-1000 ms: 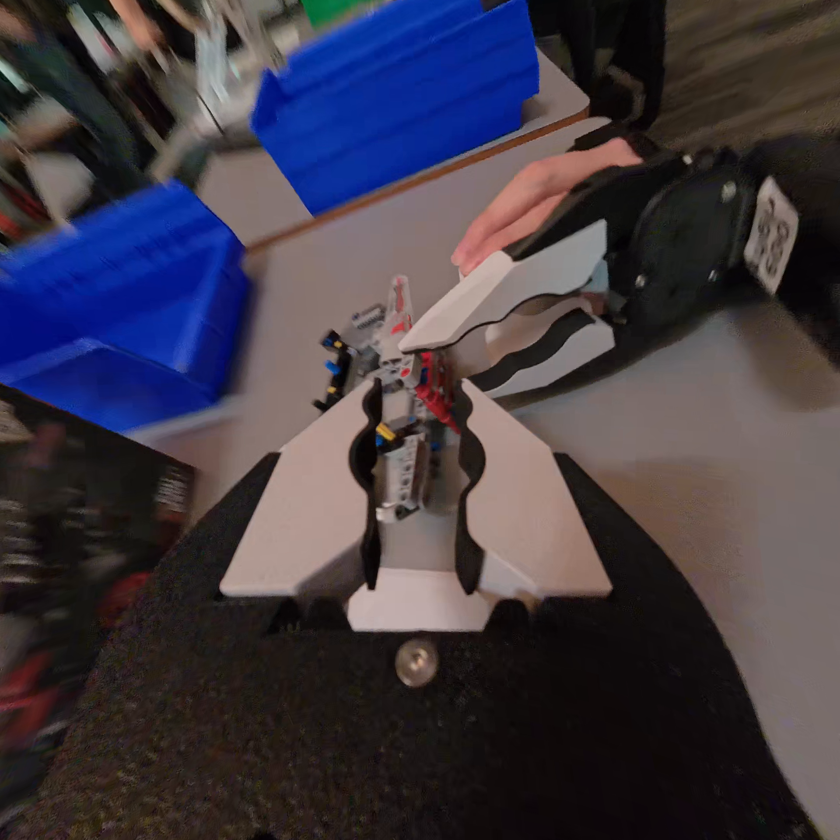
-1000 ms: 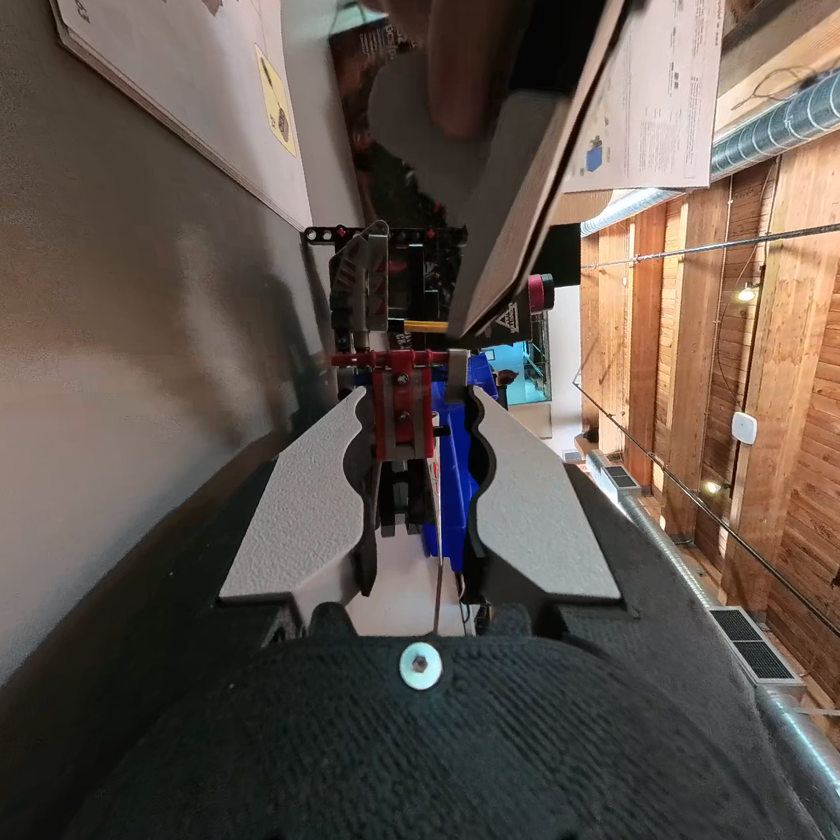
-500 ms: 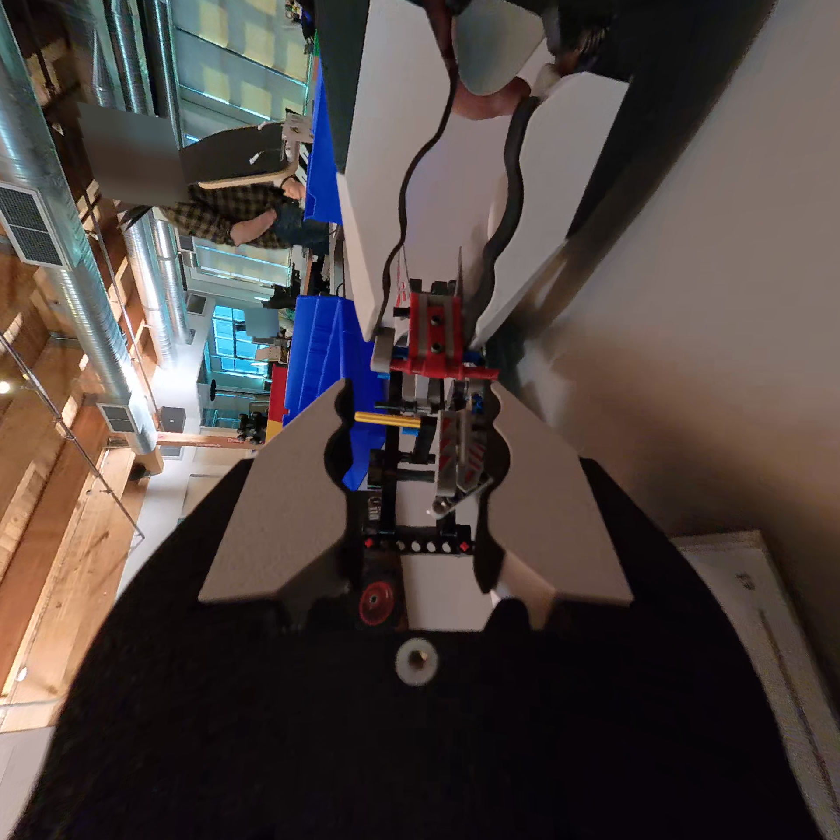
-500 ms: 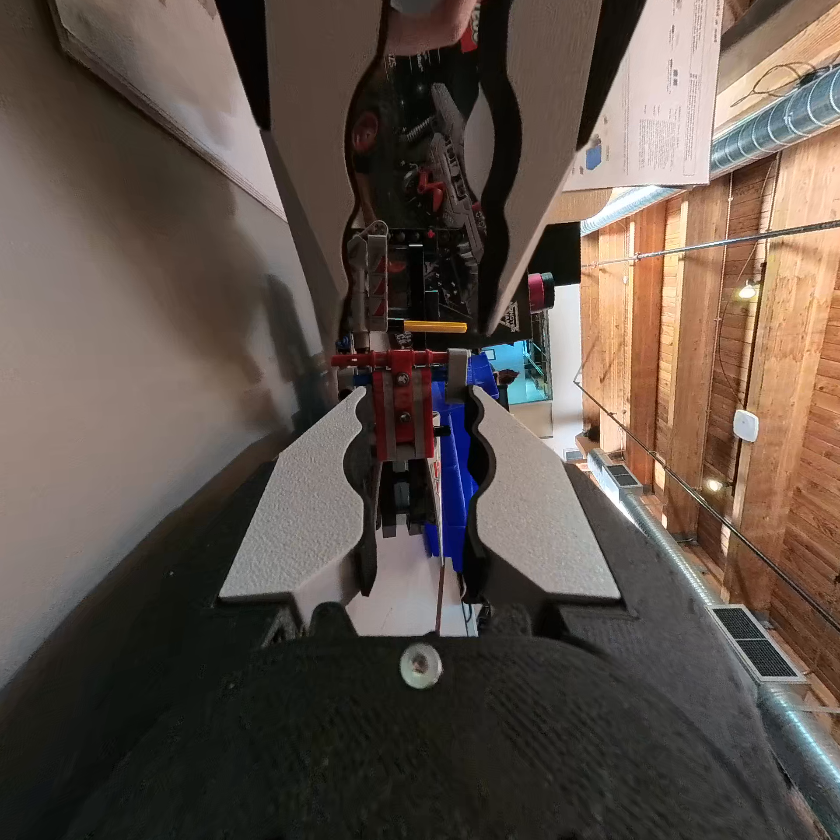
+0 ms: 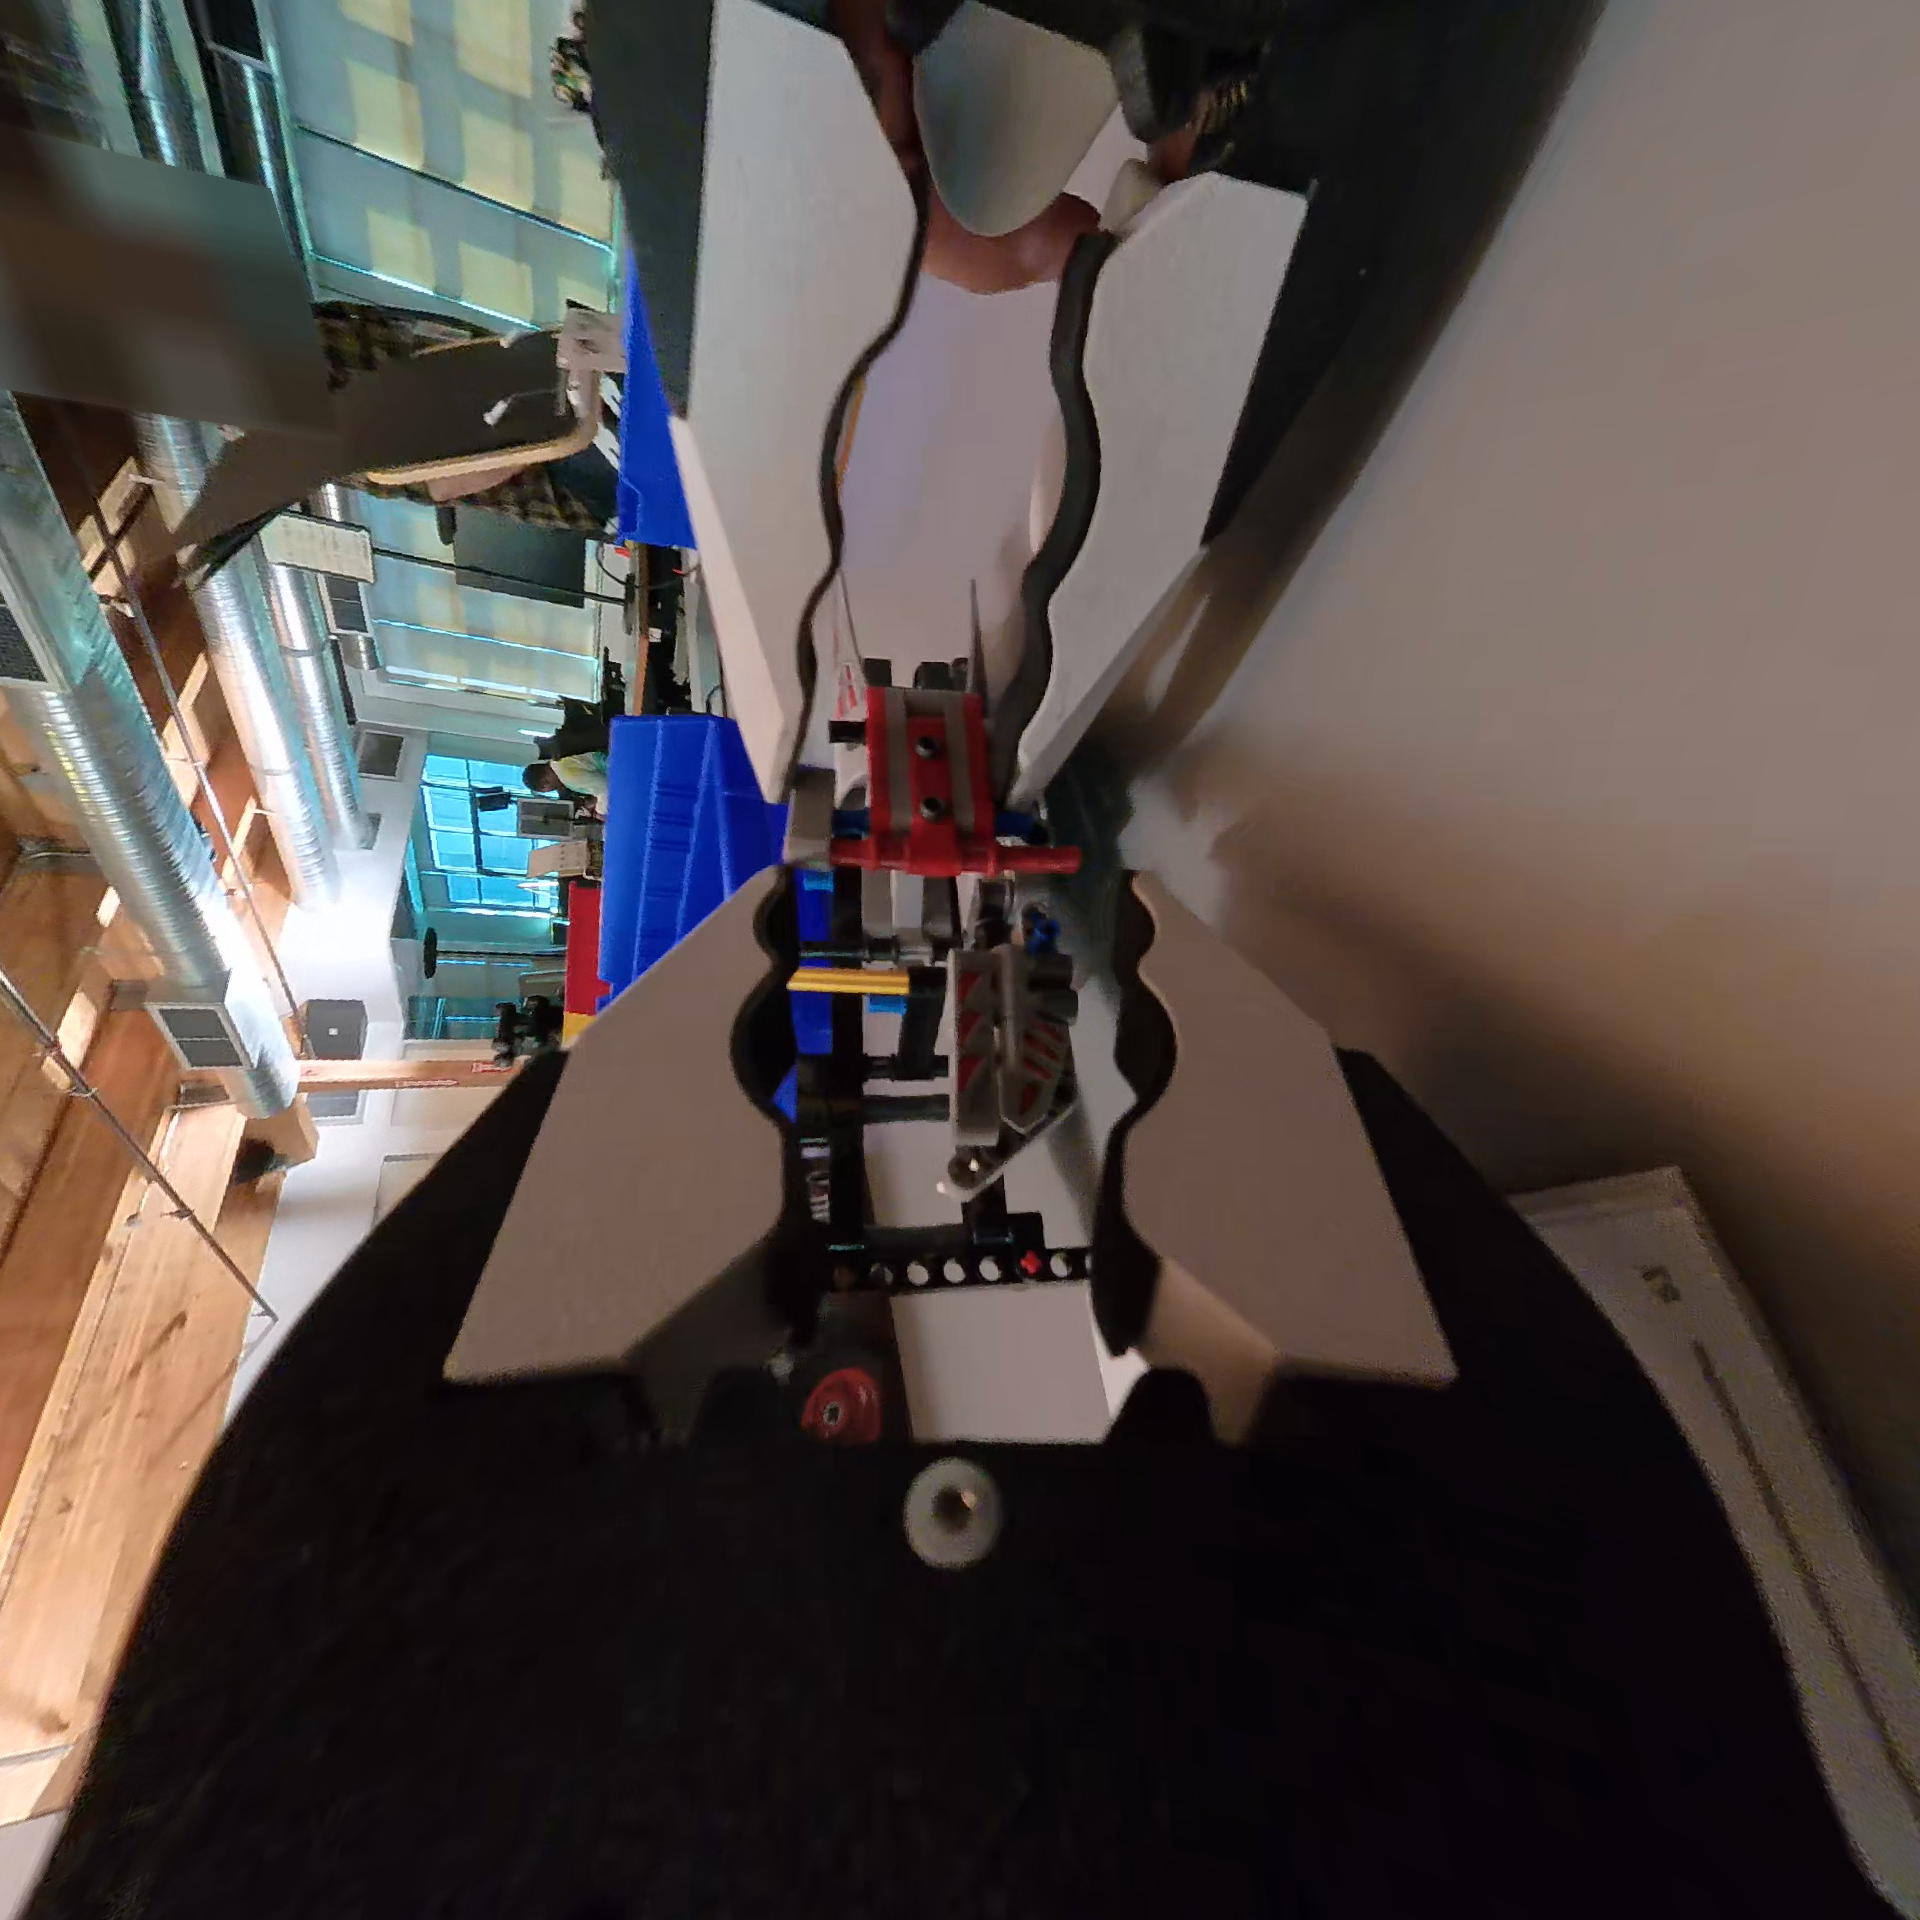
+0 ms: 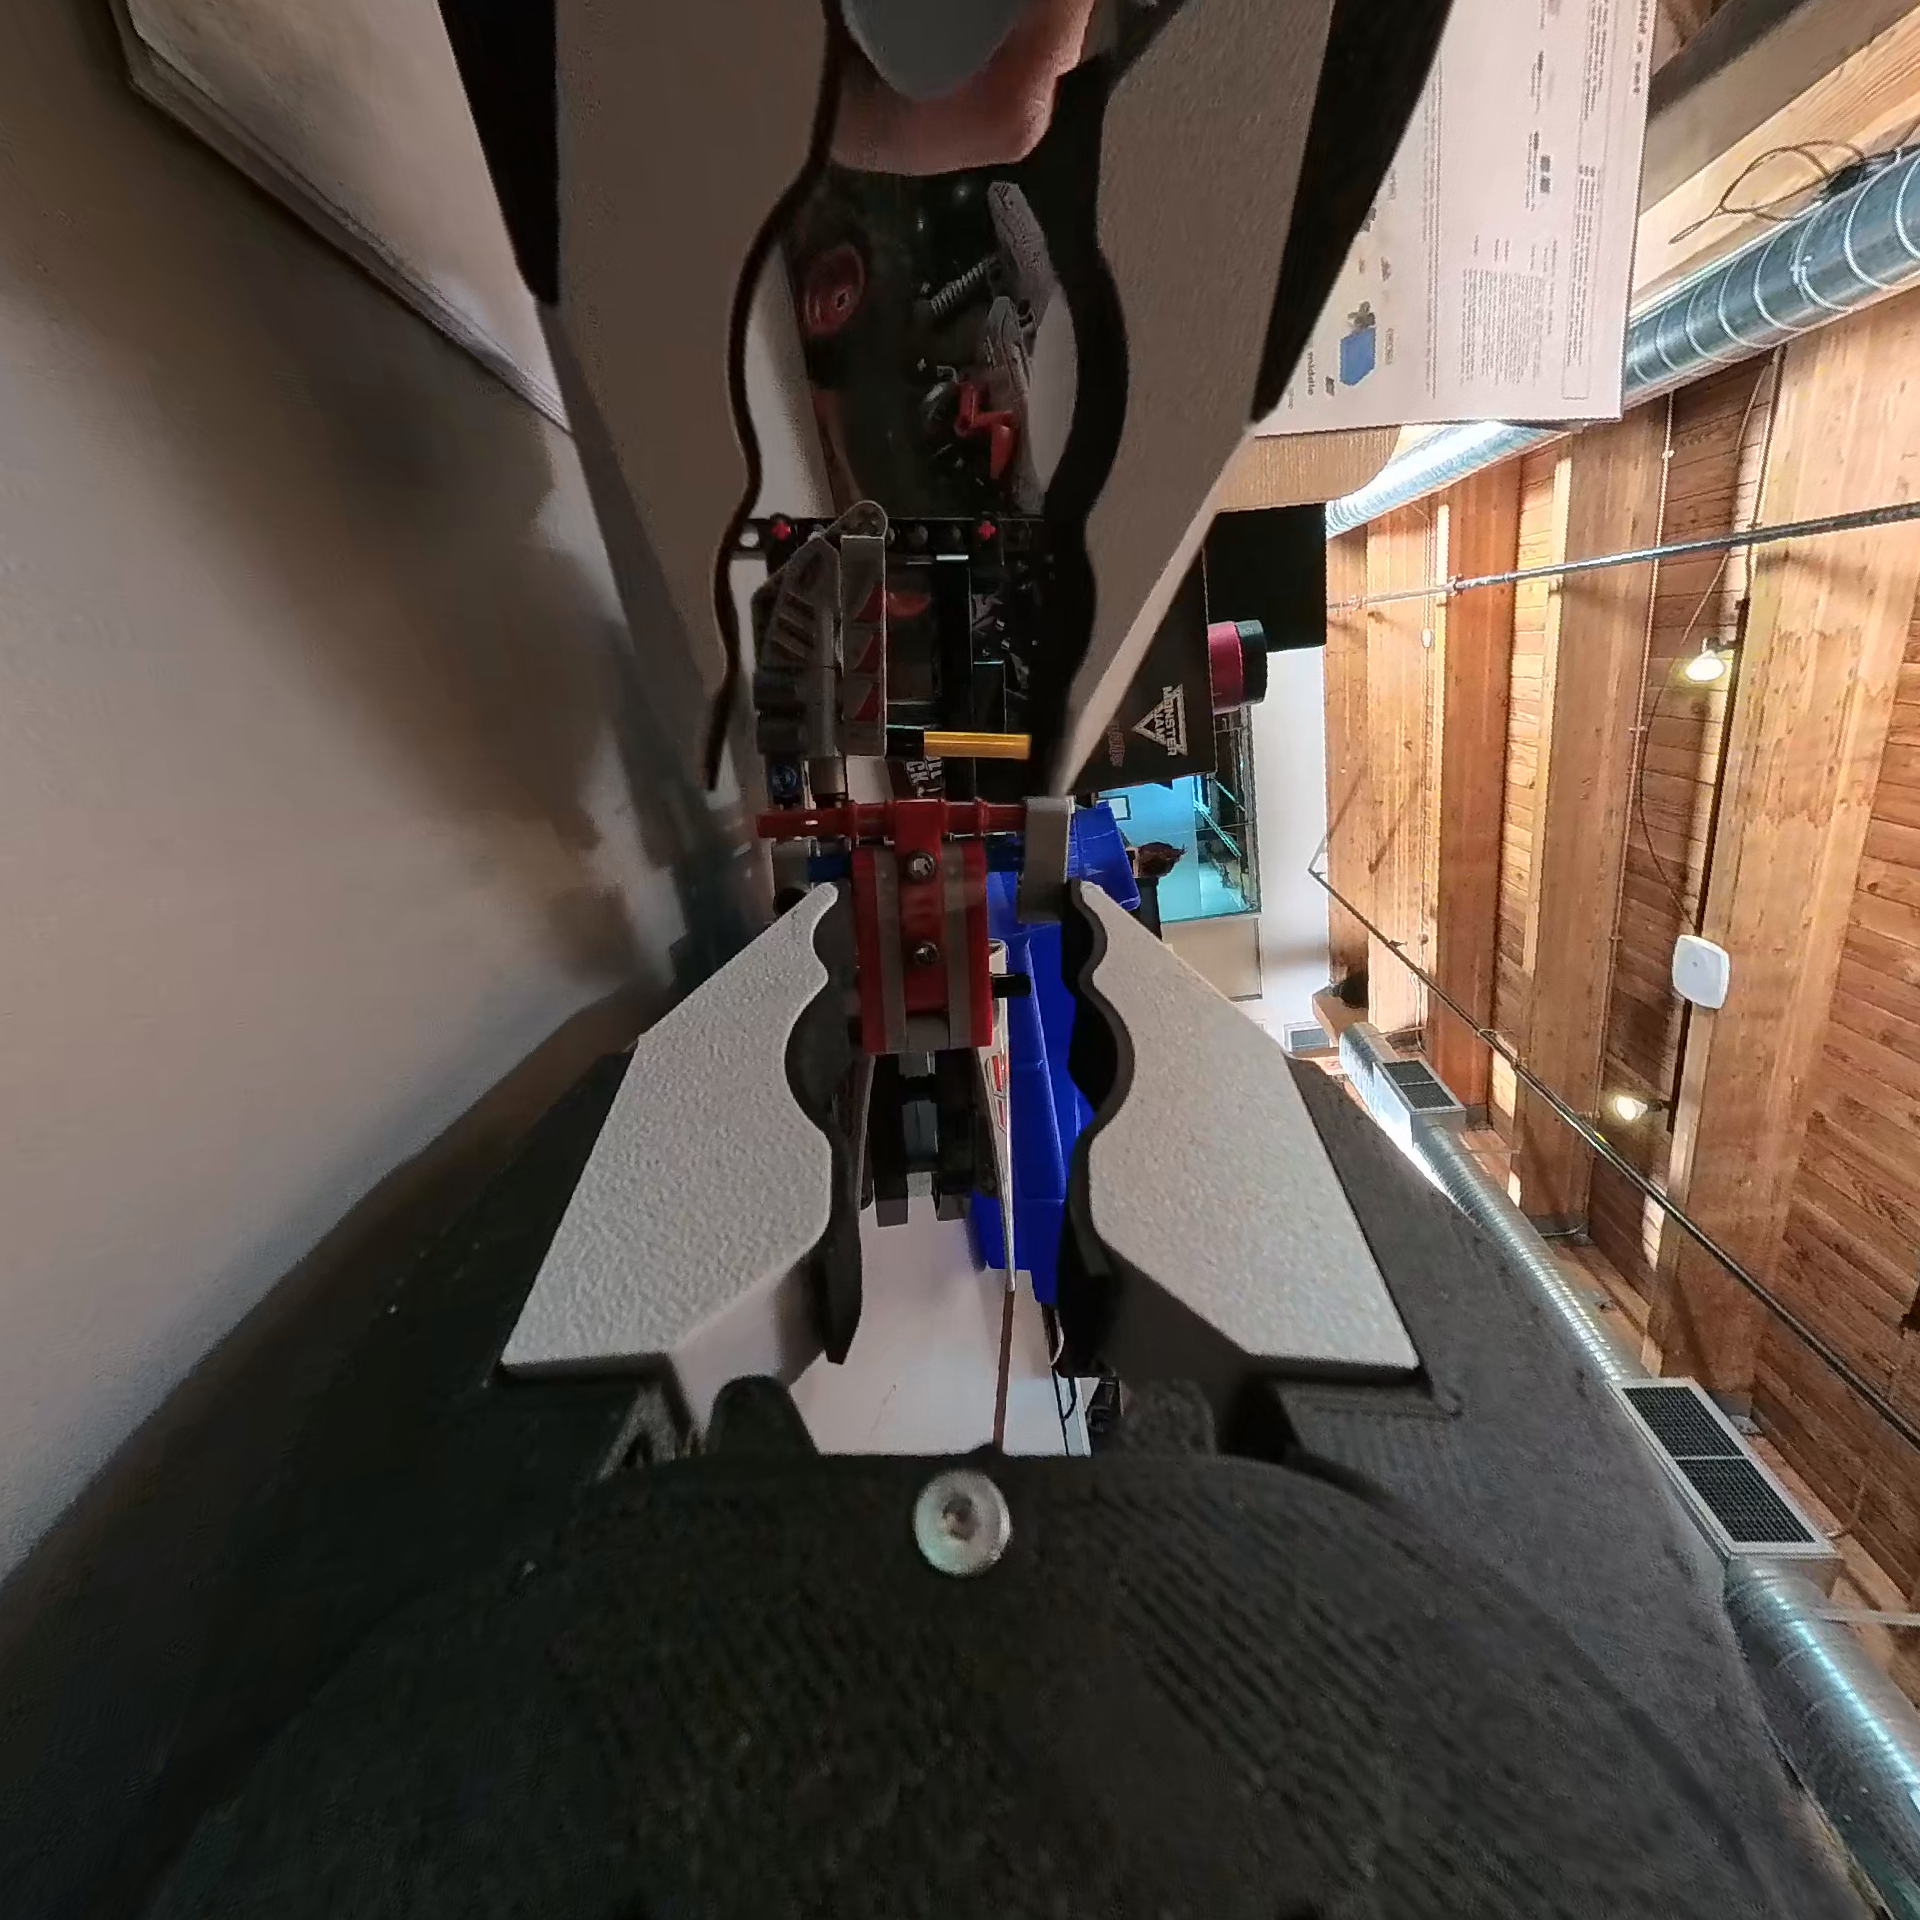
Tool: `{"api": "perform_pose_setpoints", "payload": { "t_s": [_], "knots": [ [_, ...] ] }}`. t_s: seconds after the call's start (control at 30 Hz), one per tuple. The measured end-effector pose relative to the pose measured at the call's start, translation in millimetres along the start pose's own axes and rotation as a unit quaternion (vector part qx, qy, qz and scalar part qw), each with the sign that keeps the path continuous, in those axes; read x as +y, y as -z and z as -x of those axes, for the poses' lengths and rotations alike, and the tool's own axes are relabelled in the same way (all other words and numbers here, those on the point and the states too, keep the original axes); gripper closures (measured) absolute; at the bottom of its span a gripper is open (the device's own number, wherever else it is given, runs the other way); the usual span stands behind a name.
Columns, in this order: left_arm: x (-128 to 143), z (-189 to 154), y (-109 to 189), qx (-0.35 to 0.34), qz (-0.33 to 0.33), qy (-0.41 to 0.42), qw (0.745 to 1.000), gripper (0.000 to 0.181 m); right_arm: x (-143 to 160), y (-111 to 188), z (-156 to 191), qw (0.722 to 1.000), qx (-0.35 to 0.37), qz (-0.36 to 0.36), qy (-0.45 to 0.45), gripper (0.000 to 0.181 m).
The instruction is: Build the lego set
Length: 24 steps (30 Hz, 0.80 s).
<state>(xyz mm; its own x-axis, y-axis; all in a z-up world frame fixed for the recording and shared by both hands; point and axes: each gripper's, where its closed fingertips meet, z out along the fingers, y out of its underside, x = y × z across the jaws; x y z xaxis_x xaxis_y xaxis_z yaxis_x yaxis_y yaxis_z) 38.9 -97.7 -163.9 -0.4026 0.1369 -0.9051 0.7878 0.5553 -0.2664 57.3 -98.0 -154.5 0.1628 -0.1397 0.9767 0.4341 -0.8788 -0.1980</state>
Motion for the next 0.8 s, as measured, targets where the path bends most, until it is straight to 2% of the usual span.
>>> {"api": "perform_pose_setpoints", "payload": {
  "t_s": [0.1,0.37,0.6,0.8],
  "knots": [
    [-2.7,2.2,-2.3,-0.004,-0.002,0.011,1.000,0.117,-1.3,-3.9,0.3,1.000,0.000,0.001,-0.001,0.143],
    [3.9,9.1,-9.8,-0.063,0.021,0.000,0.998,0.126,-4.5,-11.8,0.2,1.000,-0.001,0.001,-0.017,0.143],
    [10.3,11.9,-14.4,-0.095,0.041,-0.014,0.995,0.126,-6.6,-16.1,0.4,1.000,-0.001,0.005,-0.014,0.144],
    [13.5,12.5,-15.4,-0.099,0.042,-0.027,0.994,0.126,-7.0,-19.5,0.3,1.000,0.000,0.005,-0.006,0.144]
  ]
}}
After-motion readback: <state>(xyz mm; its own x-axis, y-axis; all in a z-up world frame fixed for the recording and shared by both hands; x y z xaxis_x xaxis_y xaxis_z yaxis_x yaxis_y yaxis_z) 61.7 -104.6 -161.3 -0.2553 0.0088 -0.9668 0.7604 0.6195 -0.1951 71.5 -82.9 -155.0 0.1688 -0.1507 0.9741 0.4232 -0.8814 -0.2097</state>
